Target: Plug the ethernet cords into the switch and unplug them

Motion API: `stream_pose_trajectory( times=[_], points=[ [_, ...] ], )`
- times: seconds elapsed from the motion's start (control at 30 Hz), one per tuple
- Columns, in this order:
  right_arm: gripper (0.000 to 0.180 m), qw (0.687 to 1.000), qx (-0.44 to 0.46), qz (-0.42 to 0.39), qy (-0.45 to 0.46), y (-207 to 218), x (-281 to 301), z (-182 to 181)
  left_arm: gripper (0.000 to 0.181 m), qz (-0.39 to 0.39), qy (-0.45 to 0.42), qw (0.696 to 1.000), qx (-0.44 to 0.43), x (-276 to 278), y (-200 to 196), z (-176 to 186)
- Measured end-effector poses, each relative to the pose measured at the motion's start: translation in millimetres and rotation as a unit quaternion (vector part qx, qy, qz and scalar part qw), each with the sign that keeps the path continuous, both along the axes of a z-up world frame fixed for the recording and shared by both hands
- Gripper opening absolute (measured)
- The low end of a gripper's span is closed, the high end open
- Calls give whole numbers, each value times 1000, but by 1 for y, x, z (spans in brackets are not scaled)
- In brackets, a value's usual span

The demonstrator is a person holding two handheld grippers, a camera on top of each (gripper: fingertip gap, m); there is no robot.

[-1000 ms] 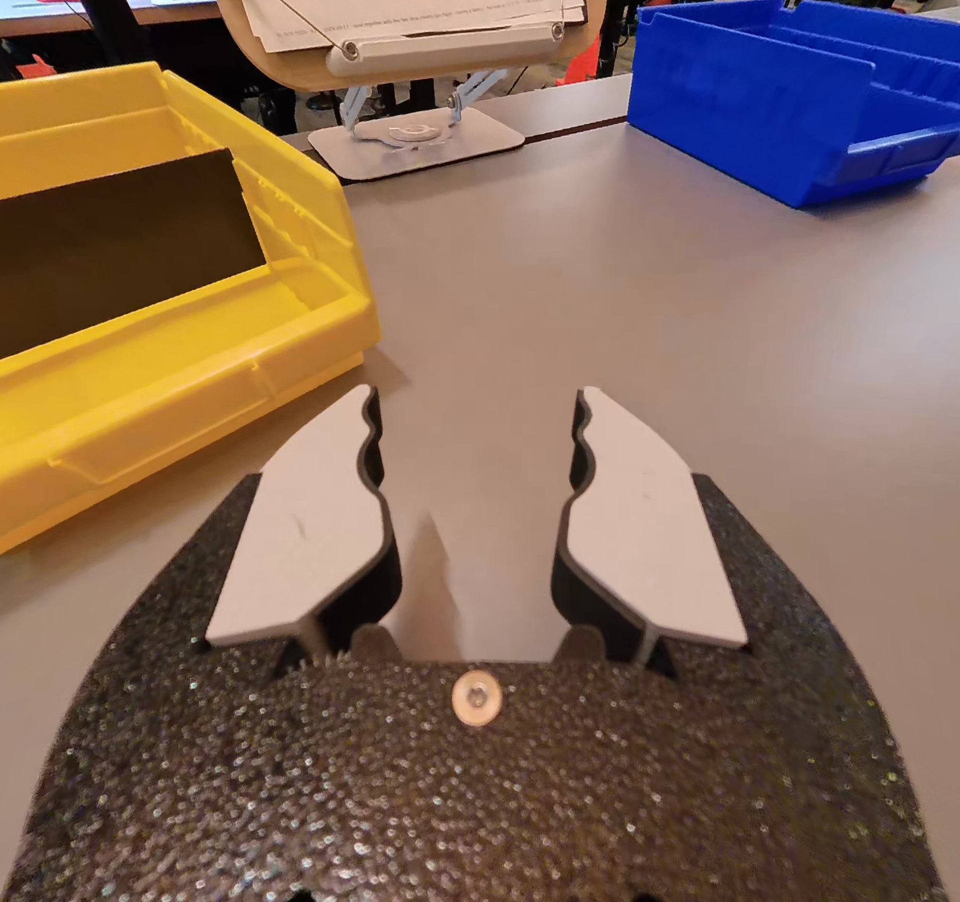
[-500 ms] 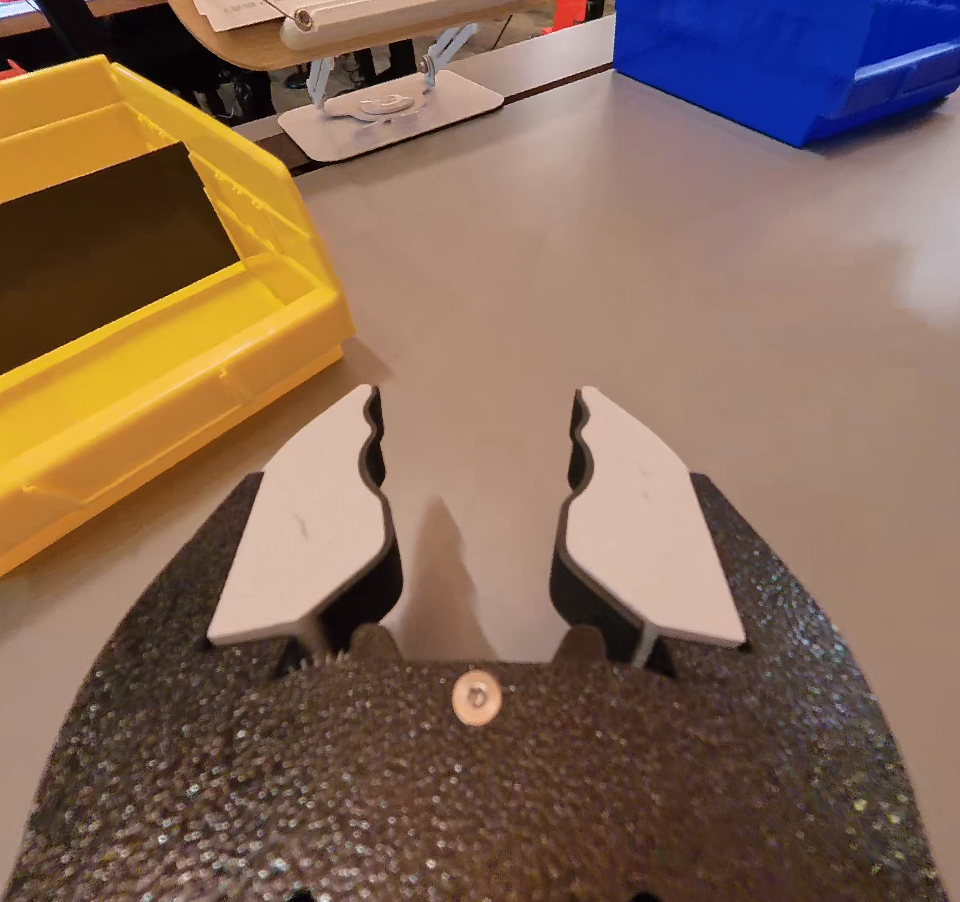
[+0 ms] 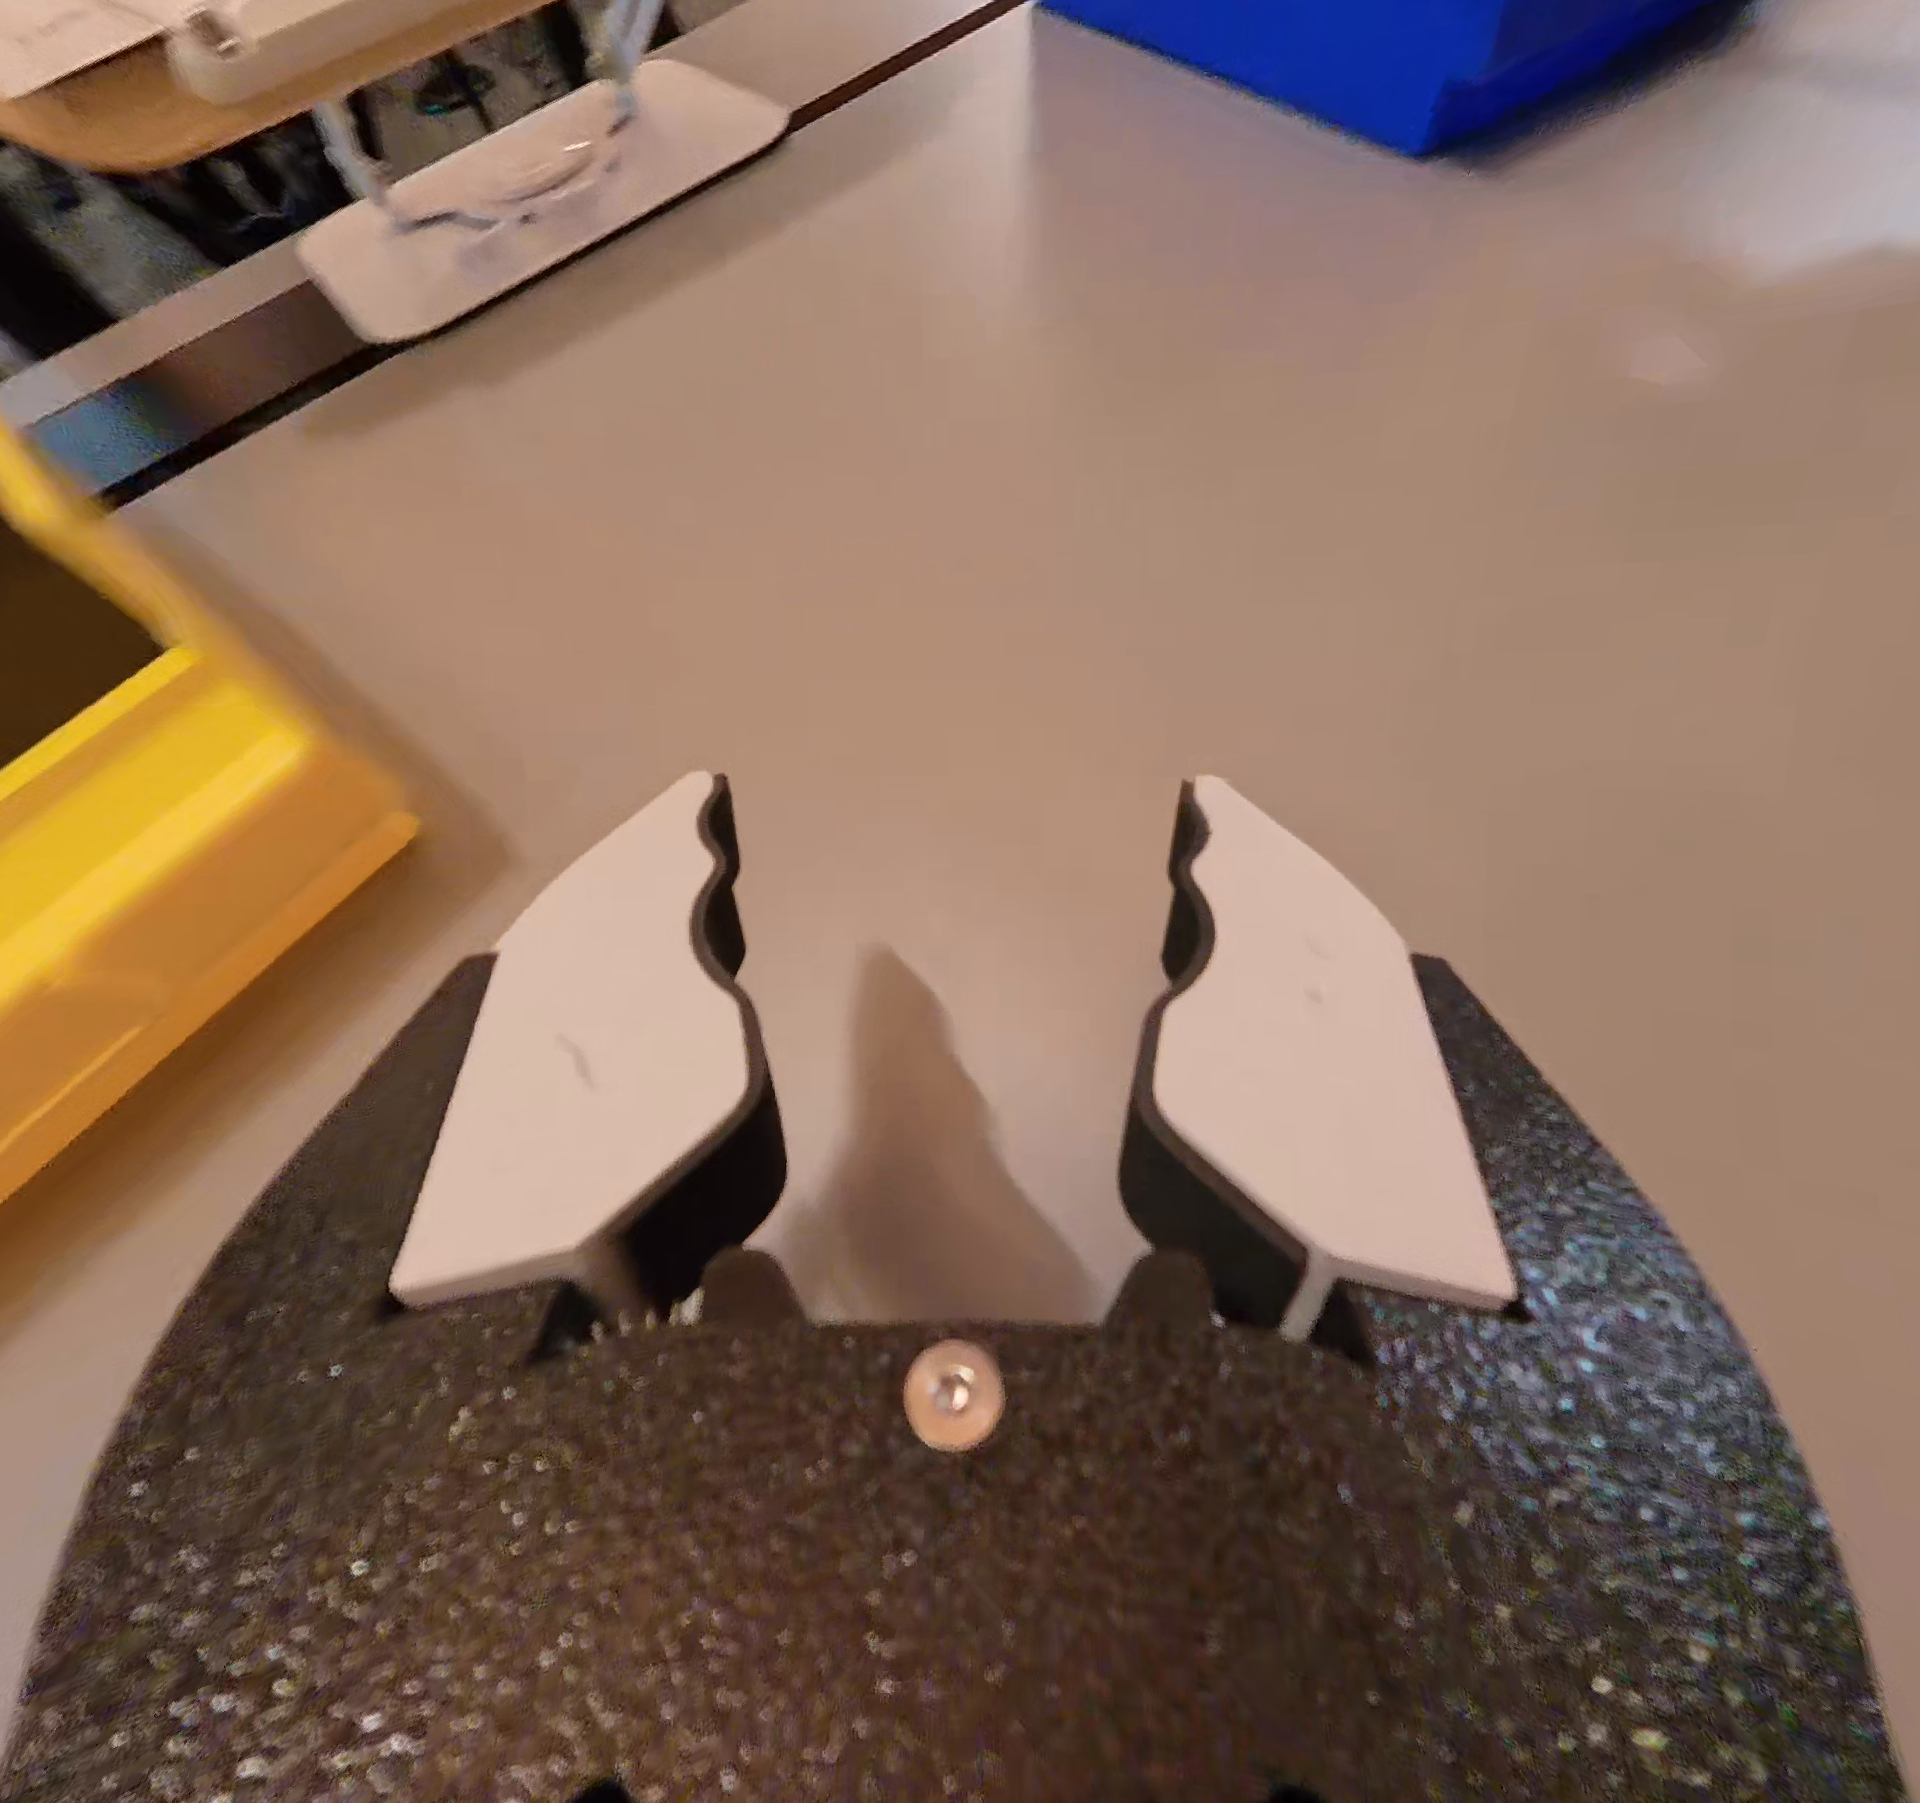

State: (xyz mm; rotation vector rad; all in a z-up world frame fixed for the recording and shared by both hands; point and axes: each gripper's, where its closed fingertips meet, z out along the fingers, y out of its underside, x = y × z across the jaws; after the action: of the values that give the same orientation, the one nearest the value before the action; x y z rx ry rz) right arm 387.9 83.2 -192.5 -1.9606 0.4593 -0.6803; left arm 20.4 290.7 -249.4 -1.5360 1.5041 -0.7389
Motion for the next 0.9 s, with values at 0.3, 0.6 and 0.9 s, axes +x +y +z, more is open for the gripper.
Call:
stream_pose_trajectory(
  times=[0.3, 0.6, 0.9],
  points=[
    [74, 991, 122, -42, 44, -43, -6, 6, 87, -145, -6, 989, -31, 140, -82, 68],
    [65, 985, 152, -26, 71, -53, 0, -5, 98, -92, 50, 989, -106, 286, -104, 65],
    [67, 991, 115, -21, 59, -45, 0, -12, 92, 27, 173, 975, -136, 346, -77, -7]
  ],
)
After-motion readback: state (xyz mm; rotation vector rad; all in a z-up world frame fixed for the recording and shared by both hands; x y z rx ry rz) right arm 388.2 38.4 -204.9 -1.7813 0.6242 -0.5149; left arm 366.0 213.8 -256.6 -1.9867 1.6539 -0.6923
